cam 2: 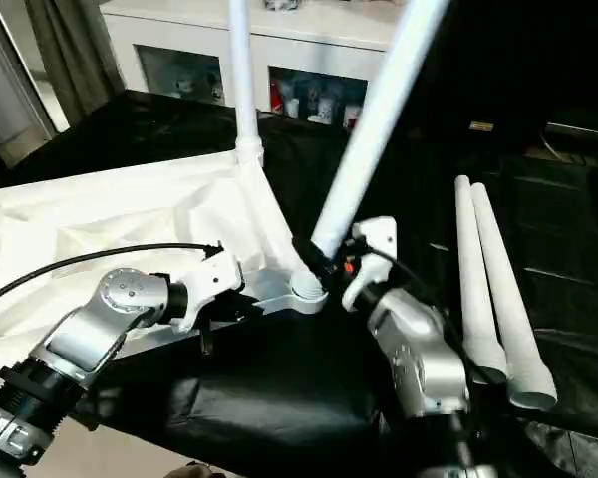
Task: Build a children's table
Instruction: Insert table leg to table base
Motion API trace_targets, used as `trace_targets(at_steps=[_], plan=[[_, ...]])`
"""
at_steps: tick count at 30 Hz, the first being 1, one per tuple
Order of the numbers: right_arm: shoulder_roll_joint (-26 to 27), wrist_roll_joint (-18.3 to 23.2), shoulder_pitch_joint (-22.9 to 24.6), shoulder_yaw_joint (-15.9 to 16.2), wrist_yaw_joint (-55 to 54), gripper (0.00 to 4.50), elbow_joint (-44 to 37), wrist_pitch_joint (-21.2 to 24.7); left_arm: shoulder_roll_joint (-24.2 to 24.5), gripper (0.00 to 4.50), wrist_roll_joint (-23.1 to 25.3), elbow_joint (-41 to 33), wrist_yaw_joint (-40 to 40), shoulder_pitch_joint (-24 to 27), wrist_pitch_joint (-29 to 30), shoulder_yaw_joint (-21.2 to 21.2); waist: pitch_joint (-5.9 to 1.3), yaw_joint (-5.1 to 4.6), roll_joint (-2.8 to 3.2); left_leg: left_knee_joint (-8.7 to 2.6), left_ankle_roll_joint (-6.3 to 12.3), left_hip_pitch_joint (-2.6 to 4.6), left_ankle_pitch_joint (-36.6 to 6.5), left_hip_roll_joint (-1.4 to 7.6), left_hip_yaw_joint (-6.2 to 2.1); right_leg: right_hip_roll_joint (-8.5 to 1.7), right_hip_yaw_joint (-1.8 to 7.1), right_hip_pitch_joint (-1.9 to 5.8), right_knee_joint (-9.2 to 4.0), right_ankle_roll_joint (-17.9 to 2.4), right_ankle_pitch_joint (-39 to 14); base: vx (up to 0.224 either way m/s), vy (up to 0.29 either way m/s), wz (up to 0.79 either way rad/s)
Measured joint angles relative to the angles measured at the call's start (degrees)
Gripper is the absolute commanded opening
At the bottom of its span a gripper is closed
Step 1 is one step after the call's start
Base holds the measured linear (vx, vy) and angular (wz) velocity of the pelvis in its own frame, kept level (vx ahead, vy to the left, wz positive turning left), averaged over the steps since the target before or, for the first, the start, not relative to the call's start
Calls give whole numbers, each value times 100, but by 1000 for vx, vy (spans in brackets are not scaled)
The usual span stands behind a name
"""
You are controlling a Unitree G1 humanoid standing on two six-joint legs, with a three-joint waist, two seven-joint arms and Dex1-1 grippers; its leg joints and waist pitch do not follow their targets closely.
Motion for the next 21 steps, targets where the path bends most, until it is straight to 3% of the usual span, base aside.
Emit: trace_targets(at_steps=[21], plan=[[115, -290, 729, 166, -219, 189, -366, -1052, -75, 0, -14, 180, -238, -94, -168, -22, 6, 16, 64, -30, 0, -1, 0, -1, 0, 0, 0, 6, -24, 8, -6, 0, 0, 0]])
